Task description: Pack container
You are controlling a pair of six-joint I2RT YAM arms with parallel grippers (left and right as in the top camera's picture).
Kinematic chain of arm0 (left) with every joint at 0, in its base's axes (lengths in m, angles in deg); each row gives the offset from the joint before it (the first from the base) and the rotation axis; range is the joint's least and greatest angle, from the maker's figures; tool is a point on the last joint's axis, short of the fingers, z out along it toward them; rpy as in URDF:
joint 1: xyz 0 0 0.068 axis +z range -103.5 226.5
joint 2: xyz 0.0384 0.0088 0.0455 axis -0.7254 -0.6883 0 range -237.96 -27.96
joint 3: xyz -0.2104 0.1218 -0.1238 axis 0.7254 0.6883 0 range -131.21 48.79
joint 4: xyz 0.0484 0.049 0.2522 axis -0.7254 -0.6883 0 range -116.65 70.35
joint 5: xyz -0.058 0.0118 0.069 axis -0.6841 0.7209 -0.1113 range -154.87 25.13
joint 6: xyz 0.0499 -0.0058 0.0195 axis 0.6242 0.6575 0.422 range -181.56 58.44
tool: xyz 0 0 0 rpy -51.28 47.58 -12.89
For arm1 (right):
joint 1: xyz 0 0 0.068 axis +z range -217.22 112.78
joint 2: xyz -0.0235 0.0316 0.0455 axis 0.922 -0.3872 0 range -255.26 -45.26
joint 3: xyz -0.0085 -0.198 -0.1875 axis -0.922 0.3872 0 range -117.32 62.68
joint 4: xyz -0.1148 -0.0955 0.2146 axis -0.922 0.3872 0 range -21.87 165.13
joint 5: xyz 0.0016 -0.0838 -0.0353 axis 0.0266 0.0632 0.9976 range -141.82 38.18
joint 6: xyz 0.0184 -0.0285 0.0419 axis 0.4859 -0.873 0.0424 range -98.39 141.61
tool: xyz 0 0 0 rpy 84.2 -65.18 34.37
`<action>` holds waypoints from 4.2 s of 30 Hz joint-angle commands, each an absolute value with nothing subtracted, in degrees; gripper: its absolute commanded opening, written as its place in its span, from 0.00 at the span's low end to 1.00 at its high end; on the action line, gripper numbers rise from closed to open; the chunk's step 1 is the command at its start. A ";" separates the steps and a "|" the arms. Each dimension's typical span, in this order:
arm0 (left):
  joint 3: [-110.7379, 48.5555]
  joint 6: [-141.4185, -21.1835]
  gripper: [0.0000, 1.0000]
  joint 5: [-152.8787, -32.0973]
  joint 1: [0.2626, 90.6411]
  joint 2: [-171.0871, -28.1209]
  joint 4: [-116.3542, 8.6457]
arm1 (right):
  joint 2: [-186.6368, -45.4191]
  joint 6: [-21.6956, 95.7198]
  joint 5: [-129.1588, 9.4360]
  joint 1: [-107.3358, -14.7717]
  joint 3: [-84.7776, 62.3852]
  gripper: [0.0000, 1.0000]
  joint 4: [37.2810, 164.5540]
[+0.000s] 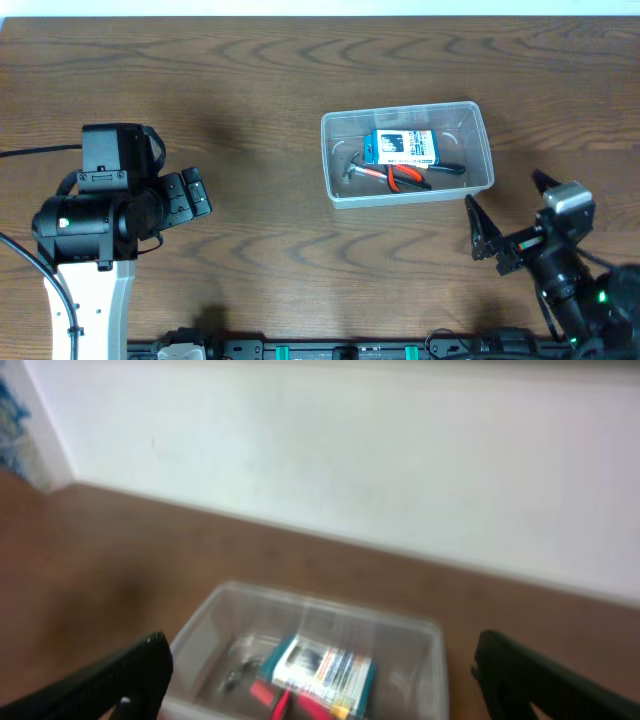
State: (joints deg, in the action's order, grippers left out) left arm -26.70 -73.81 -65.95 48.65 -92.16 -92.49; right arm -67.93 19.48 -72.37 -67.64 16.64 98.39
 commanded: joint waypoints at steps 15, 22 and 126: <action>-27.42 -74.56 0.98 -65.71 48.85 -92.31 -92.49 | -45.55 18.74 -62.47 -68.17 51.76 0.99 54.70; -27.42 -74.56 0.98 -65.69 48.83 -92.31 -92.49 | -45.57 18.74 -61.16 -68.17 61.51 0.99 37.39; -27.40 -74.56 0.98 -65.71 48.83 -86.15 -92.49 | -45.57 25.80 -54.85 -64.89 62.36 0.99 72.03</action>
